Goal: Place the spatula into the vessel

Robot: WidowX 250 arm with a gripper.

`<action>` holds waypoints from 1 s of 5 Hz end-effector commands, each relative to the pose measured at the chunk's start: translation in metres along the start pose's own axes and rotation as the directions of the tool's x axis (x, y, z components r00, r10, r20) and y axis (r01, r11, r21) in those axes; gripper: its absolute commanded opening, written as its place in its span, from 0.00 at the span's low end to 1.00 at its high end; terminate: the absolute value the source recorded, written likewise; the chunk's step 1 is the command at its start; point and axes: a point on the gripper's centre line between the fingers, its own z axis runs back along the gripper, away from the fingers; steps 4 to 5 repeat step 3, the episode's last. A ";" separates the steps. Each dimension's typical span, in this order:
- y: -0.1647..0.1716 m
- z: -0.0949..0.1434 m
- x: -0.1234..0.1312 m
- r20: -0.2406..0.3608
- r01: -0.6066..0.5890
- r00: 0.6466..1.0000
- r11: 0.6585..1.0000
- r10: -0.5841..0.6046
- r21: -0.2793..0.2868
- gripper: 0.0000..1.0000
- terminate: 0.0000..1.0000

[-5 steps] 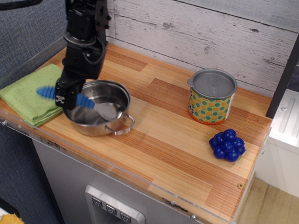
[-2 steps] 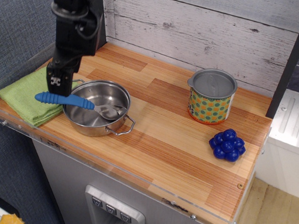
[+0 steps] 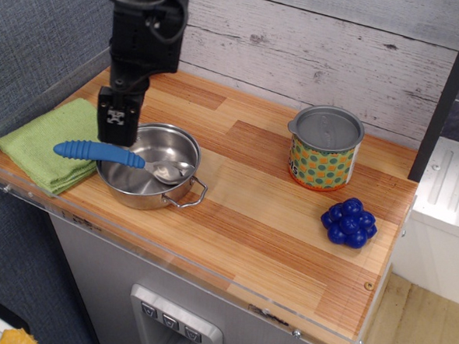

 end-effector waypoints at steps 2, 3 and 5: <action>-0.050 0.033 0.027 0.112 -0.291 0.951 0.957 0.288 0.012 1.00 0.00; -0.050 0.033 0.027 0.112 -0.291 0.951 0.957 0.288 0.012 1.00 1.00; -0.050 0.033 0.027 0.112 -0.291 0.951 0.957 0.288 0.012 1.00 1.00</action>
